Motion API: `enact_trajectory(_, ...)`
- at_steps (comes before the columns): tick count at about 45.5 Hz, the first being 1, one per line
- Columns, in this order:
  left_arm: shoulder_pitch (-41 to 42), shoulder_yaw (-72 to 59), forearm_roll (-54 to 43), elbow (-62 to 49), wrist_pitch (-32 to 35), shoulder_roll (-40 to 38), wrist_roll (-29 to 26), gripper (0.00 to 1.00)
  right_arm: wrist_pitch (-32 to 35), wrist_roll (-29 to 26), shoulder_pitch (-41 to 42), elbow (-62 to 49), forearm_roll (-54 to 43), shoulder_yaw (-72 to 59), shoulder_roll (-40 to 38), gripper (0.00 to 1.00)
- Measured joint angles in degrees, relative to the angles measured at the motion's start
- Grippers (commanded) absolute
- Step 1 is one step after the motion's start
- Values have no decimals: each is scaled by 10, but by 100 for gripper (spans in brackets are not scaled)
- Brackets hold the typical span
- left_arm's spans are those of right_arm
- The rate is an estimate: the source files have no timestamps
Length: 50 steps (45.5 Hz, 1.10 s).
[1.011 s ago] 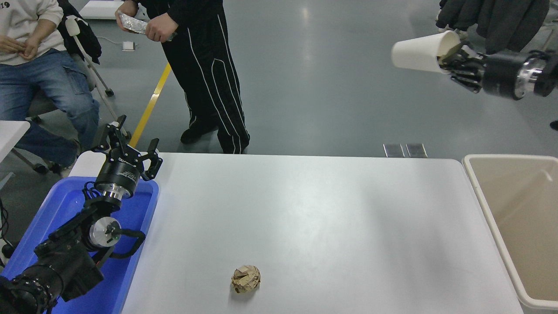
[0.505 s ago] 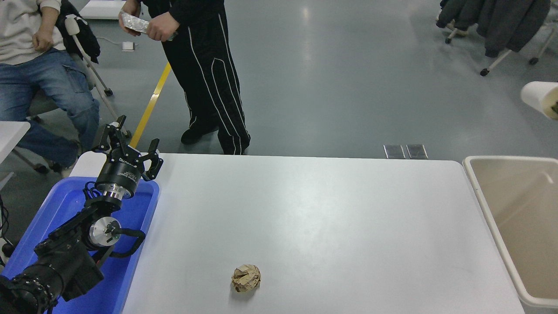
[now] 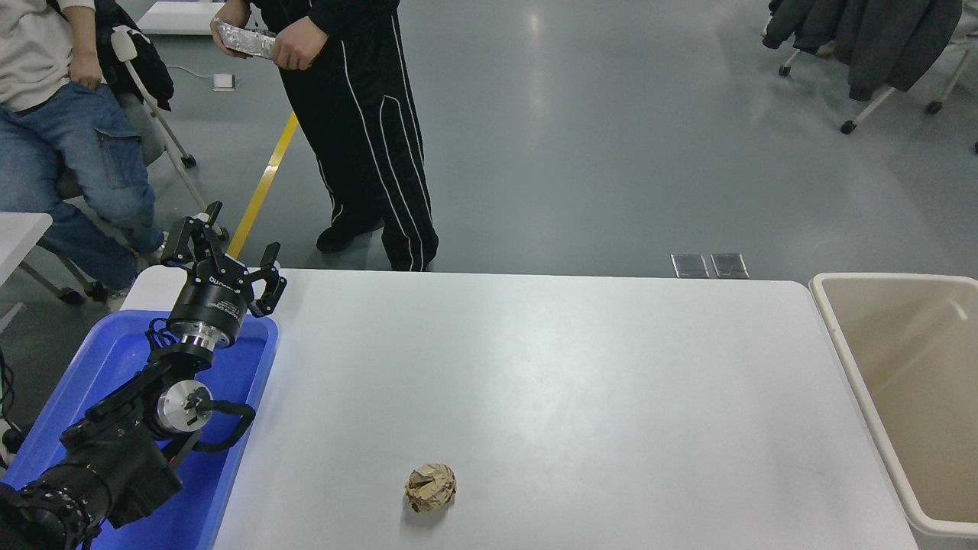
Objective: Dispose of the paper cup in the dustbin
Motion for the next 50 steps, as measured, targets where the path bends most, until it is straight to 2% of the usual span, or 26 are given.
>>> enact_trajectory(12,0,0,0,0,0,0,0,100,-17,-5,-45,3,5,-1,56,0)
enact_trajectory(26,0,0,0,0,0,0,0,100,-21,-7,-60,4,6,-1,83,0)
enact_trajectory(31,0,0,0,0,0,0,0,100,-25,-7,-61,4,7,1,86,51)
enact_trajectory(33,0,0,0,0,0,0,0,100,-26,-7,-62,4,7,1,87,65)
enact_trajectory(35,0,0,0,0,0,0,0,100,-29,-7,-62,4,7,1,88,74)
enact_trajectory(39,0,0,0,0,0,0,0,100,-36,-6,-62,4,7,0,89,86)
enact_trajectory(40,0,0,0,0,0,0,0,100,-37,-6,-62,4,7,0,89,92)
enact_trajectory(42,0,0,0,0,0,0,0,100,-41,-5,-62,4,7,0,89,96)
enact_trajectory(50,0,0,0,0,0,0,0,100,-47,-4,-55,4,8,1,89,99)
